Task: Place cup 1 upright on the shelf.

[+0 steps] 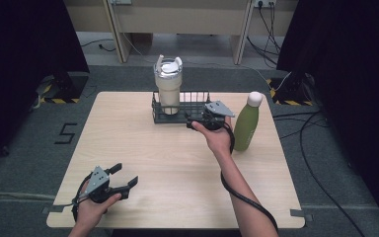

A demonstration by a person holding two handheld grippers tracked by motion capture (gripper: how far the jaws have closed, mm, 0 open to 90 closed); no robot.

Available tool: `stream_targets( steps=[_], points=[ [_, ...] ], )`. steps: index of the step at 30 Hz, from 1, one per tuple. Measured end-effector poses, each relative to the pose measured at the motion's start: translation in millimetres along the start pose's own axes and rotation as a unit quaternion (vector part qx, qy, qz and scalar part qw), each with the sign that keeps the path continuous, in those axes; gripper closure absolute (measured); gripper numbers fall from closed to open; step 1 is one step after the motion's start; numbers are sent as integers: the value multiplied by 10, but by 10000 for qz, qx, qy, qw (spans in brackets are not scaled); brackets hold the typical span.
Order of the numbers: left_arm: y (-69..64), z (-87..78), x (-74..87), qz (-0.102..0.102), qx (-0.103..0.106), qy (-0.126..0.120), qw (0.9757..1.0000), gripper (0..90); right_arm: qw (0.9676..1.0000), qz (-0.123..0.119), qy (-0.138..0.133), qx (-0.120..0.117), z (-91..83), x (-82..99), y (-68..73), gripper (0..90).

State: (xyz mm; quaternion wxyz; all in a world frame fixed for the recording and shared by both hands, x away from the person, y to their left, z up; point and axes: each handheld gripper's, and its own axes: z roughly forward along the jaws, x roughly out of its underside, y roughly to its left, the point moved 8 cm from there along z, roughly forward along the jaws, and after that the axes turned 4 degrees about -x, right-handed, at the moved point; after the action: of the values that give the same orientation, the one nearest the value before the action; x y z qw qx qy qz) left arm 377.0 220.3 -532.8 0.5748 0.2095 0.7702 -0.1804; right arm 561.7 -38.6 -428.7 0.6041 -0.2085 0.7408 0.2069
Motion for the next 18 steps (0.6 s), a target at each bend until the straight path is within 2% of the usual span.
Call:
stream_targets(
  steps=[6,18],
  points=[
    [-1,3,5,7,-3,12,10000,177,9999,-95,-20,34,-187,9,-52,60],
    [-9,11,16,1,-12,43,10000,177,9999,-72,-46,131,-490,125,-124,73]
  ],
)
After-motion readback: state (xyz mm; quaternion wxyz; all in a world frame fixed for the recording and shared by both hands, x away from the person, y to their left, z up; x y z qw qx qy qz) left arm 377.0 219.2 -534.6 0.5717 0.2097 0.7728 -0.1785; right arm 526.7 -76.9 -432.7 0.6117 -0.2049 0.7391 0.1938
